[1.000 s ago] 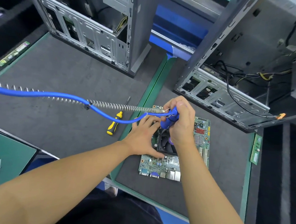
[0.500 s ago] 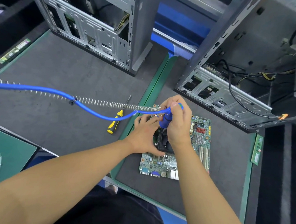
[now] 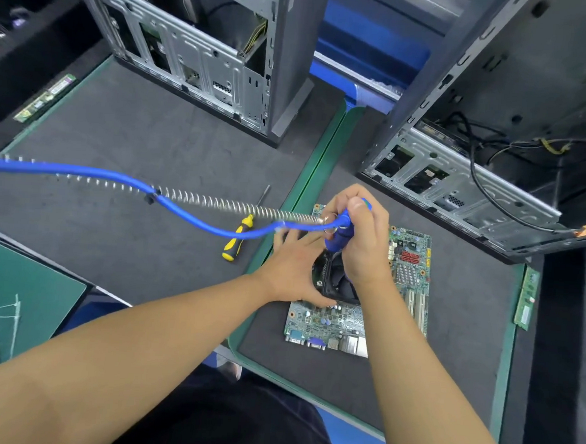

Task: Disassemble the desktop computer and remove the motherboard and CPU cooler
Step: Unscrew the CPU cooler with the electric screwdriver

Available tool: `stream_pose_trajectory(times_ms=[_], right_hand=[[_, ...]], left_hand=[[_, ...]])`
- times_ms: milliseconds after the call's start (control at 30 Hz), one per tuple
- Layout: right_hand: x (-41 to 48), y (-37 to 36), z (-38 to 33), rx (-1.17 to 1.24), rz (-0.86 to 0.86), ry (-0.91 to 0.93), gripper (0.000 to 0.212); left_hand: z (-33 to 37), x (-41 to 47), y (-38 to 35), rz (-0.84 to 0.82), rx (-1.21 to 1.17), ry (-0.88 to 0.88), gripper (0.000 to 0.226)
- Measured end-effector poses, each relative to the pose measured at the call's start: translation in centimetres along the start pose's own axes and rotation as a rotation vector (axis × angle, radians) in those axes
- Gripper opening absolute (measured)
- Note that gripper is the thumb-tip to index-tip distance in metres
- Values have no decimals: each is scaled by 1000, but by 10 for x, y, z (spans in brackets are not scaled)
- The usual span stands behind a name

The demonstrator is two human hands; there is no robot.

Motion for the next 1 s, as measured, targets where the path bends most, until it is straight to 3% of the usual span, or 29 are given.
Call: stream_pose_trajectory(times_ms=[300, 533, 867, 1000], right_hand=[[-1, -8, 0, -32, 6, -13, 40], [1, -9, -5, -16, -25, 37, 10], [8, -1, 1, -34, -131, 26, 11], [5, -2, -2, -49, -148, 52, 12]], left_hand=[[1, -3, 6, -18, -12, 6, 108], [2, 0, 5, 31, -100, -28, 96], [2, 1, 8, 116, -157, -84, 89], [2, 0, 7, 72, -134, -73, 93]])
Point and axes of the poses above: each hand's wrist, its own x-axis towards the middle knuckle, its own y-axis out of the back of the hand, z = x × y, the point moved 5 cm from there along x, towards the middle knuckle, and after that the axes turned 9 degrees about x, right-handed, at the moved point
